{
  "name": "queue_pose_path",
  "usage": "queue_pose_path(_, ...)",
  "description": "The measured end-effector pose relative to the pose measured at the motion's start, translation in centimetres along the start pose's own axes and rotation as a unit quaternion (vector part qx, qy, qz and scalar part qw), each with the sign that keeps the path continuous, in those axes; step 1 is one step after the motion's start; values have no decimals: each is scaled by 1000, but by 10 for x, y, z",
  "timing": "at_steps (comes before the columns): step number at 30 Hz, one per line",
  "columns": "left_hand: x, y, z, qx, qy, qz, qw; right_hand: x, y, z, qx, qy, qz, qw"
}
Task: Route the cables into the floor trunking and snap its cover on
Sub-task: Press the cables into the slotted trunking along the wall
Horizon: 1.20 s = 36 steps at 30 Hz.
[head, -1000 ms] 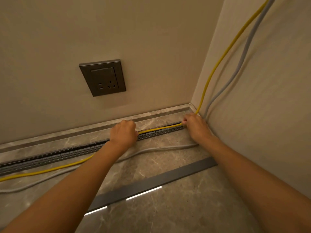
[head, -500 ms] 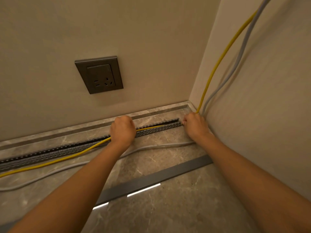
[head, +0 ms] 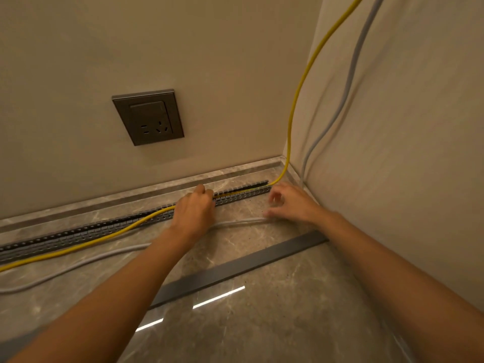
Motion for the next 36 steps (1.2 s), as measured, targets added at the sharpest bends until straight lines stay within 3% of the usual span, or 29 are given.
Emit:
queue_pose_path(2, -1, 5, 1, -6, -8, 64, 998, -5, 4, 3, -46, -61, 6, 997)
queue_pose_path(5, -1, 8, 5, 25, -85, 122, 989, -7, 5, 4, -95, -74, -2, 993)
queue_pose_path(7, -1, 7, 9, 61, -101, 120, 986, -4, 4, 2, -93, -56, 3, 994)
queue_pose_path(12, 0, -1, 11, 61, -30, 155, 986, 4, -3, -7, -90, 62, 13, 994)
queue_pose_path(17, 7, -4, 6, -25, 3, 121, 992, 17, -2, -4, -110, 145, 18, 983)
queue_pose_path(36, 29, -13, 4, -32, -44, 92, 994, 45, 11, -7, 51, 110, 10, 993)
Point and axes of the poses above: each hand's wrist, its own x-axis towards the middle knuckle, its own z-axis out of the palm, y = z × x, the point moved 1 cm from there along x, towards the middle knuckle, and after that the axes turned 5 degrees about z, right-handed, at the moved point
